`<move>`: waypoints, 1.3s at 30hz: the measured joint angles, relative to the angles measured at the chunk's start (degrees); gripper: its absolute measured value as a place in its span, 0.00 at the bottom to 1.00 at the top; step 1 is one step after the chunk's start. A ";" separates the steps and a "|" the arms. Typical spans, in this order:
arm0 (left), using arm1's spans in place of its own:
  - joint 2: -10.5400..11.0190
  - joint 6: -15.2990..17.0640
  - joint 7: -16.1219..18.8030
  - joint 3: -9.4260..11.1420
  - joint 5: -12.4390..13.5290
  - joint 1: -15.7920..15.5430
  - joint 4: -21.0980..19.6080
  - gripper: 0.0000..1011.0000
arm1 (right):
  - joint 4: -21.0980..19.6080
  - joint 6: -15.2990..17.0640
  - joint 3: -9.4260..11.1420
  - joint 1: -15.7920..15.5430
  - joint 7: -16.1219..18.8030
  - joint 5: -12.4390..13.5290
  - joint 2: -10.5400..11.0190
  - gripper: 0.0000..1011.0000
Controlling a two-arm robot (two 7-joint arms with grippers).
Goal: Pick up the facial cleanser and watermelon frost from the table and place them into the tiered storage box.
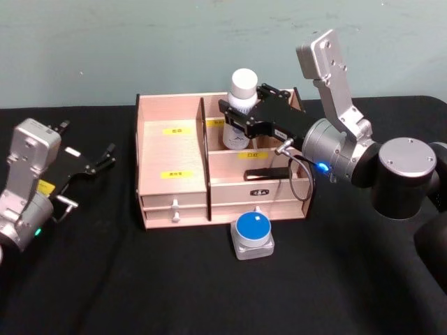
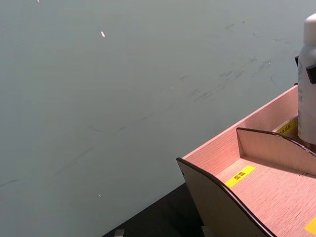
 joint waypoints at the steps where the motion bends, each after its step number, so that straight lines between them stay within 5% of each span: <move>1: 0.00 0.00 0.00 0.00 0.00 0.00 0.00 1.00 | 0.15 -0.03 0.01 0.02 0.05 0.00 -0.03 0.60; 23: 0.00 0.00 0.00 0.00 0.00 0.00 0.00 1.00 | 7.15 0.09 -1.16 2.13 2.53 0.74 -1.52 0.59; 34: 0.00 0.00 0.00 0.00 0.00 0.00 0.00 1.00 | 7.30 0.19 -1.23 2.24 2.59 0.73 -1.54 0.60; 39: 0.00 0.00 0.00 0.00 0.00 0.00 0.00 1.00 | 7.16 0.19 -1.21 2.16 2.59 0.76 -1.53 0.71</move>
